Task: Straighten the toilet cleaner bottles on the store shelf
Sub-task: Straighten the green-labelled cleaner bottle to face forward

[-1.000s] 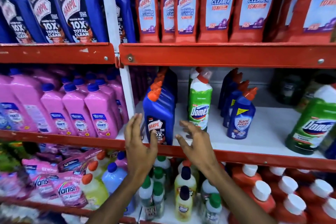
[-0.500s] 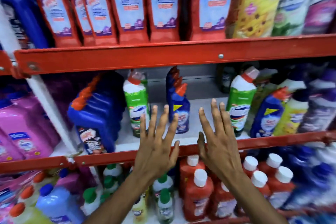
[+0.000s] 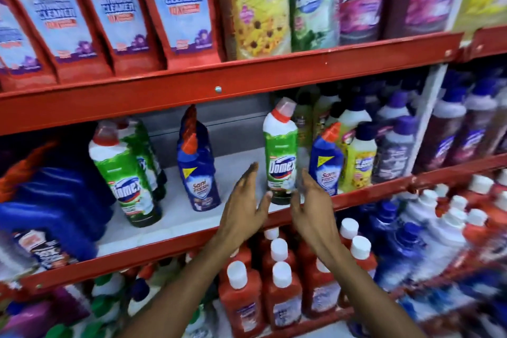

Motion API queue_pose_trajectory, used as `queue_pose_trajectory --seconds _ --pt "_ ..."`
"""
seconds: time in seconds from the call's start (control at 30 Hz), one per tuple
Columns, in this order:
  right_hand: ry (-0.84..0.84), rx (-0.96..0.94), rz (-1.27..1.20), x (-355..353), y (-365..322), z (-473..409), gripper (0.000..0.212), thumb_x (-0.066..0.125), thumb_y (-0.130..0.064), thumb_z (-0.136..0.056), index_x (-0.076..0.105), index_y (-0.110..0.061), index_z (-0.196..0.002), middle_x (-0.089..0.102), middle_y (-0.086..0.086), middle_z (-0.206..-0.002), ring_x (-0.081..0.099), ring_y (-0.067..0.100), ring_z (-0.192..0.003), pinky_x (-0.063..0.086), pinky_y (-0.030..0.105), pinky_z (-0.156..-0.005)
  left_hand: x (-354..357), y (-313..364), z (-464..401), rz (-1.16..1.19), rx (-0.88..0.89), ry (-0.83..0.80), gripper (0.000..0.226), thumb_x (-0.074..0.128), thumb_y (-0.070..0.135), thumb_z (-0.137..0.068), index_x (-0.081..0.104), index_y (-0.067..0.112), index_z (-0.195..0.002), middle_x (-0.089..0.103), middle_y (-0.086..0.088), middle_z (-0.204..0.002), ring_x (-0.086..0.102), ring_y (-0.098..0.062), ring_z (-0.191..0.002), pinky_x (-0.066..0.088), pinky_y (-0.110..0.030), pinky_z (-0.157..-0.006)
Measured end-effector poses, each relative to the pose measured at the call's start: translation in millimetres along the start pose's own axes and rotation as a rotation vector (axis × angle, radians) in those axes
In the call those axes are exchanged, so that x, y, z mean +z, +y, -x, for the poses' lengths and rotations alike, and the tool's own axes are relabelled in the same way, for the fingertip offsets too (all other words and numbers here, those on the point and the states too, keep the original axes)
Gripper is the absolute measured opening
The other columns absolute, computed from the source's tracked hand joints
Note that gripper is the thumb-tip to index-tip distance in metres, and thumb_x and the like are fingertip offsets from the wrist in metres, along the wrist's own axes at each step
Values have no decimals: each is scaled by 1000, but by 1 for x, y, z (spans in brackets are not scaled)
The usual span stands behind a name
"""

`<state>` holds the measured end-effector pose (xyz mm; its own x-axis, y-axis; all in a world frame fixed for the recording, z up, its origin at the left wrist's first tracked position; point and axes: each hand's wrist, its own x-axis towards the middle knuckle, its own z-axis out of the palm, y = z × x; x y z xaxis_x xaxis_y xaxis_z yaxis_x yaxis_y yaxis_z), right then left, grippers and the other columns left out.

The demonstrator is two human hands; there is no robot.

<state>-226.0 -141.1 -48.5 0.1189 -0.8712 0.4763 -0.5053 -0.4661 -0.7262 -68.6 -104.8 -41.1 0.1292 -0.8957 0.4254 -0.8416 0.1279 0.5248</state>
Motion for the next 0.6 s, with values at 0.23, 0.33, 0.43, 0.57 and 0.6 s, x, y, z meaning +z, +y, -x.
queue_pose_trajectory --seconds 0.23,0.33,0.43,0.57,0.6 --pt "-32 62 -162 -1 8 -22 33 56 -9 -94 62 -12 -126 77 5 -110 71 15 -98 56 25 -86 10 18 -23 309 -192 94 45 70 8 -94 57 10 -137 73 -12 -132 72 -26 -116 59 -41 -103" --pt "-39 52 -184 -4 7 -21 32 61 -10 -93 65 -10 -125 76 2 -111 68 2 -94 53 9 -84 8 16 -16 357 -176 142 43 71 6 -93 59 9 -134 75 -11 -129 73 -21 -114 60 -43 -101" --pt "-30 8 -227 0 -4 -10 28 65 -11 -91 68 -13 -119 76 -7 -102 66 -15 -86 53 7 -82 0 7 1 393 -134 206 40 67 2 -94 60 10 -133 76 -5 -126 71 5 -105 61 -26 -97" --pt "4 -36 -291 7 -28 9 29 68 -13 -90 69 -16 -118 75 -11 -104 69 -11 -93 58 19 -86 -24 -1 27 426 -74 286 41 67 6 -95 61 14 -135 75 1 -126 71 4 -109 56 -12 -94" --pt "15 -48 -302 9 -37 14 29 68 -13 -89 69 -15 -118 74 -12 -104 69 -11 -93 57 17 -86 -32 -5 34 428 -57 308 42 68 6 -95 61 14 -136 75 2 -126 71 0 -111 55 -11 -94"
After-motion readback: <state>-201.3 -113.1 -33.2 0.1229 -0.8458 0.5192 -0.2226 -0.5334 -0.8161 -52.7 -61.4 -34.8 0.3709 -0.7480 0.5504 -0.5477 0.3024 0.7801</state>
